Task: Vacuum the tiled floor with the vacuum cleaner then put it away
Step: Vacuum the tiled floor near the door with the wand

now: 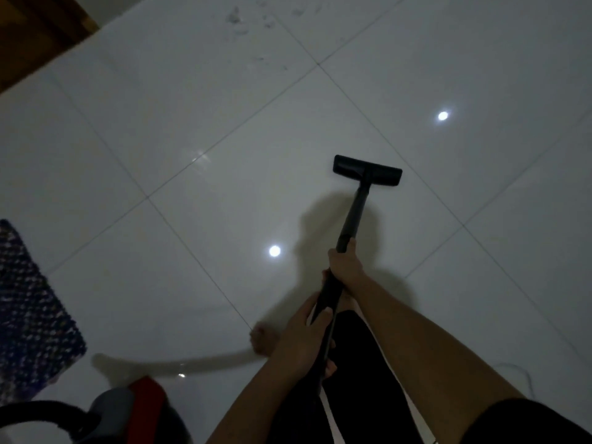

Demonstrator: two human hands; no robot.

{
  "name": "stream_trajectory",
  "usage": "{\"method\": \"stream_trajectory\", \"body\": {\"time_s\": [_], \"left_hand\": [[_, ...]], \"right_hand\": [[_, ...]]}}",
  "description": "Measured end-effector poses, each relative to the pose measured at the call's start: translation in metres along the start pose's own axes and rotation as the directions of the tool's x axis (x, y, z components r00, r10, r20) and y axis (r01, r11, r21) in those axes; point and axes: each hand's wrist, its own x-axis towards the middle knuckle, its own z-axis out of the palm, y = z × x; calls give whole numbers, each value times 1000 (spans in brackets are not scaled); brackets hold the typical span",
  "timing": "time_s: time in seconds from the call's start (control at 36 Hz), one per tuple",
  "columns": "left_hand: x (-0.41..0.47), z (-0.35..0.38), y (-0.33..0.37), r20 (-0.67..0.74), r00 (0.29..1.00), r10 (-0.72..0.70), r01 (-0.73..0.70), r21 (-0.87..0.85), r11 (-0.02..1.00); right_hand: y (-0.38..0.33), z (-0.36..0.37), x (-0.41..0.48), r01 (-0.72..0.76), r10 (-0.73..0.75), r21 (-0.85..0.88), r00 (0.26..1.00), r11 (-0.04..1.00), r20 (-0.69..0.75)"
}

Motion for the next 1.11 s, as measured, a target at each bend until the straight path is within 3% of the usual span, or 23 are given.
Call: {"method": "stream_trajectory", "body": {"time_s": [0.33,0.67,1.0,1.11], "left_hand": [[41,8,39,-61,997,38,-47,-148,988],[84,-15,77,-123,988,92,-117,-210,971],[46,-82,60,-114,993,4,-46,-366,930],[23,-121,47,-145,989,22,-70,-334,940]], "right_hand": [[-61,-2,46,89,-72,-116,988,989,139],[-129,27,83,94,-64,-257,990,962,125],[-127,100,44,99,-40,-258,974,961,223],[-119,146,22,106,-35,-264,965,959,261]]}}
